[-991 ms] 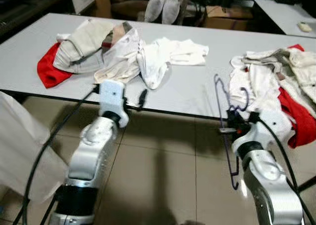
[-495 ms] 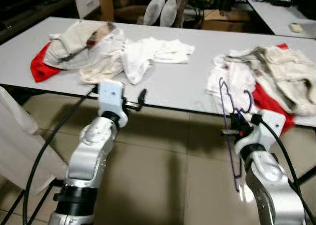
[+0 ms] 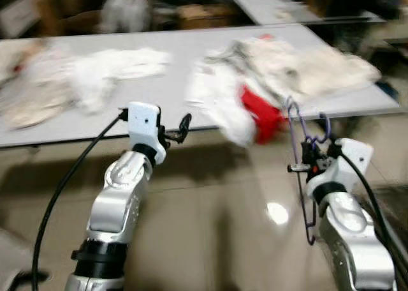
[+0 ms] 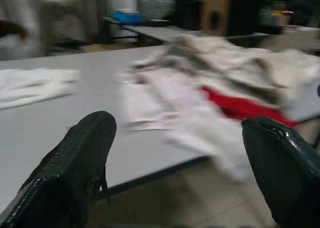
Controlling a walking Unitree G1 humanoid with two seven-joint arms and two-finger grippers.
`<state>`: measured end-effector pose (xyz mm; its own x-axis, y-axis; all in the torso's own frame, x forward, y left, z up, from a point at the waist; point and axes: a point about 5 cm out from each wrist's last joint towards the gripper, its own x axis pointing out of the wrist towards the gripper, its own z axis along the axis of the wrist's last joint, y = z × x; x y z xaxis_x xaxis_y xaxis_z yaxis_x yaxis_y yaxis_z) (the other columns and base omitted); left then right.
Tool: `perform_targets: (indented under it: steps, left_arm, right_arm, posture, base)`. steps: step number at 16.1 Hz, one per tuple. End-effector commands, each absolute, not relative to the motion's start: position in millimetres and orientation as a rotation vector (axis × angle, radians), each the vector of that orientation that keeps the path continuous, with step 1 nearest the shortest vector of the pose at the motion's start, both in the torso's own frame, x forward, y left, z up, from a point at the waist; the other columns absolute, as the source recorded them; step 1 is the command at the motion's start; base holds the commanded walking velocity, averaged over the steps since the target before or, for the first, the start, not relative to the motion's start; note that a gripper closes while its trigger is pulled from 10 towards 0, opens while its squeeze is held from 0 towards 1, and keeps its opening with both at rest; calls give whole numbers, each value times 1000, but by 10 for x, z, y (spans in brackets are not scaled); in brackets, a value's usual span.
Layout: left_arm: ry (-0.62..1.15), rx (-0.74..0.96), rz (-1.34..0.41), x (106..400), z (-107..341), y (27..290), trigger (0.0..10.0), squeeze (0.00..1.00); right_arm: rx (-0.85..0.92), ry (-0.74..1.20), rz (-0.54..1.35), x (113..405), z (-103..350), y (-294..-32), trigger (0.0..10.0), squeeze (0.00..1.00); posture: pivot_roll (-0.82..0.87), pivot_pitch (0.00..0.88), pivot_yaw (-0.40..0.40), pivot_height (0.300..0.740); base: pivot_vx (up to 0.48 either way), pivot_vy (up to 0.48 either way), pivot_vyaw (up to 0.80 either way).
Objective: Hang hanger
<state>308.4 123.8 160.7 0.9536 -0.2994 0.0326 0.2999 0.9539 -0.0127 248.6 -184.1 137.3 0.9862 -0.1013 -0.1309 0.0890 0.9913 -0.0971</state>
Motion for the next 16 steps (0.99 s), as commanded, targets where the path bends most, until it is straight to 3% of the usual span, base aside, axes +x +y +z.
perform_targets:
  steps: [1, 5, 16]
  left_arm:
    - [-44, -15, -318, 3083, 1631, 1209, 10000, 0]
    - [-40, -11, -297, 3099, 1606, 1246, 10000, 0]
    - [-36, 17, -269, 3087, 1566, 1307, 10000, 0]
  right_arm:
    - [-82, 117, -105, 2484, 1424, -1864, 10000, 0]
    - [-100, 78, -80, 2474, 1441, -1845, 10000, 0]
    - [-94, 90, -13, 2380, 1364, -1906, 10000, 0]
  posture:
    - [-124, 22, 19, 740]
    - [-128, 4, 13, 740]
    - [-130, 0, 3, 740]
  base:
    - [0, 0, -769]
    - [223, 0, -688]
    - [412, 0, 0]
